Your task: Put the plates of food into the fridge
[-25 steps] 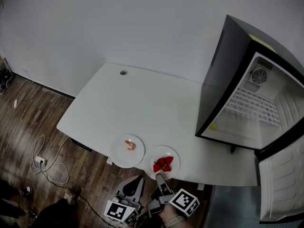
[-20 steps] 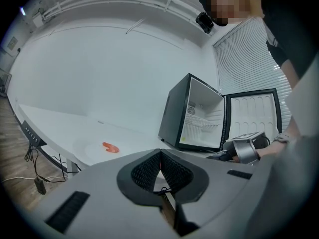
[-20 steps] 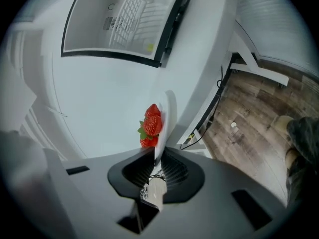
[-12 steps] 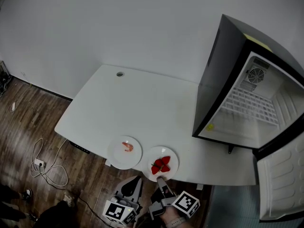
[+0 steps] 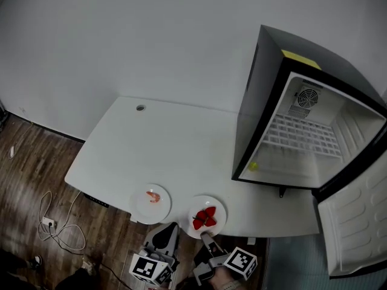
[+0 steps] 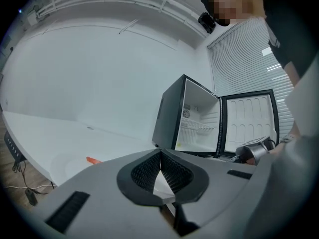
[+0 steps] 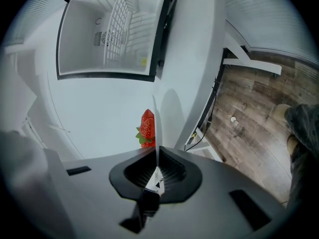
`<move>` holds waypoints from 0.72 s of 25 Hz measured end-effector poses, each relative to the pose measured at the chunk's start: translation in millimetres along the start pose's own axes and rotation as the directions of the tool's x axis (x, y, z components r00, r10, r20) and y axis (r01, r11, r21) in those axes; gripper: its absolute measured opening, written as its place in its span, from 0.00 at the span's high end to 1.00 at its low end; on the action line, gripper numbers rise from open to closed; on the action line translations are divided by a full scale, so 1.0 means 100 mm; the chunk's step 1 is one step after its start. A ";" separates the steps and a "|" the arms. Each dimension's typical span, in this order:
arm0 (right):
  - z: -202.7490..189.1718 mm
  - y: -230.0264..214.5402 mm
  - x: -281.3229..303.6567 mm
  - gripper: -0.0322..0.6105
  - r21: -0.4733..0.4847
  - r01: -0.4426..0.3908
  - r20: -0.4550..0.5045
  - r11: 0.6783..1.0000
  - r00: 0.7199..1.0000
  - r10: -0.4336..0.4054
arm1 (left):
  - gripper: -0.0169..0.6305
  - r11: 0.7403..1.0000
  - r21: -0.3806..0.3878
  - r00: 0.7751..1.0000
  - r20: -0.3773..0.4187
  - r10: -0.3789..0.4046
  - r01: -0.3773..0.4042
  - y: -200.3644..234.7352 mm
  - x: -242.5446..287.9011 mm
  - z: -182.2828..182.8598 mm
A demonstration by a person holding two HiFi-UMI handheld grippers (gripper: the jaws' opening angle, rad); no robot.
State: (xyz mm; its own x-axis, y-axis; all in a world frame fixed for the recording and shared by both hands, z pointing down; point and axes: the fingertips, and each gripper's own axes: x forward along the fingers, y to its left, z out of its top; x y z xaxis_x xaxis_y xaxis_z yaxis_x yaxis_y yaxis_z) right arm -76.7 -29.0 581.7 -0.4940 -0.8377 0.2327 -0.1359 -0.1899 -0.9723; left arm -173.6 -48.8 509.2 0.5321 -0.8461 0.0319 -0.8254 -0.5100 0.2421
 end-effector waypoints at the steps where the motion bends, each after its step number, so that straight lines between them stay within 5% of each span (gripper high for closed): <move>1: 0.04 0.01 -0.03 0.92 0.009 0.004 0.008 1.000 1.000 -0.004 | 0.96 1.000 0.004 1.000 0.005 -0.007 0.007 -0.02 0.04 0.04; 18: 0.90 0.27 -0.46 0.92 0.077 -0.002 0.197 0.997 0.980 -0.014 | 0.96 0.986 0.019 0.985 0.053 -0.164 0.163 -0.53 0.91 0.46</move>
State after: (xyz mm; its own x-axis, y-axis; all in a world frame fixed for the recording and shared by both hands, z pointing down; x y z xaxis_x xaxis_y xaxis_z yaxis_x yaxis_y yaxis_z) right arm 19.8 -41.2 543.4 -0.3132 -0.9195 0.2374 -0.0689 -0.2273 -0.9714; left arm -90.0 -105.9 454.4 0.6494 -0.7581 -0.0592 -0.7311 -0.6439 0.2255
